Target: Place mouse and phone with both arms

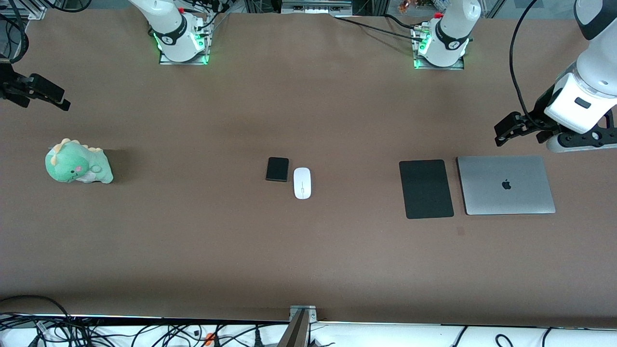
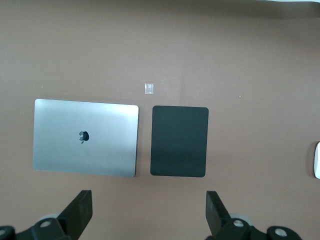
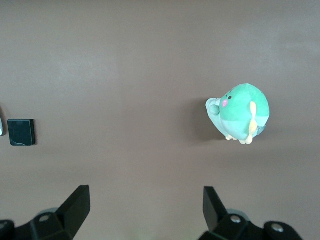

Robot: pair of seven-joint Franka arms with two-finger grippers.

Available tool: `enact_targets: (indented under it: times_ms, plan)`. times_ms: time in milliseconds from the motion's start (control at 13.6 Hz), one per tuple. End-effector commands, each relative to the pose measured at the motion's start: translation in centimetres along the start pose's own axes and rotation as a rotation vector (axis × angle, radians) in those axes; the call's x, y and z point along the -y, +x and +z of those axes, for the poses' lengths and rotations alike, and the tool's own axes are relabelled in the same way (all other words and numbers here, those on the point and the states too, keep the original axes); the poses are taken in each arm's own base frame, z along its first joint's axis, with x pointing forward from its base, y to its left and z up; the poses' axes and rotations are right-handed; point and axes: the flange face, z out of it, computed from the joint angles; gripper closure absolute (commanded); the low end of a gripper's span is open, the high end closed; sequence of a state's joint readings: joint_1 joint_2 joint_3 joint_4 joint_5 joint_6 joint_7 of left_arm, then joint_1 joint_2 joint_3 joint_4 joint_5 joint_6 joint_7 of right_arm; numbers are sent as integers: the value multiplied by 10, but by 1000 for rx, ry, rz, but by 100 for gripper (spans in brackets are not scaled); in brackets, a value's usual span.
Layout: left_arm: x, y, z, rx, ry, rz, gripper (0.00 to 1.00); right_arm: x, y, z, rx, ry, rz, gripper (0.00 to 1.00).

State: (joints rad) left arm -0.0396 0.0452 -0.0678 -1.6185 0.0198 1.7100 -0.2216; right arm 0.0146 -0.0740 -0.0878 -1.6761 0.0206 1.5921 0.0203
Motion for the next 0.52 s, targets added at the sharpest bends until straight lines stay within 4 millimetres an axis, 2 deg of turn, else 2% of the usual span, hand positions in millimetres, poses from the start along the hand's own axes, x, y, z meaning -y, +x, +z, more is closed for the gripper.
enact_targets:
  times_ms: [0, 442]
  plan:
    - [-1, -3, -3, 9, -6, 4, 0, 1, -8, -6, -2, -6, -3, 0]
    - [2, 3, -5, 2, -8, 7, 0, 1, -8, -6, -2, -6, -3, 0]
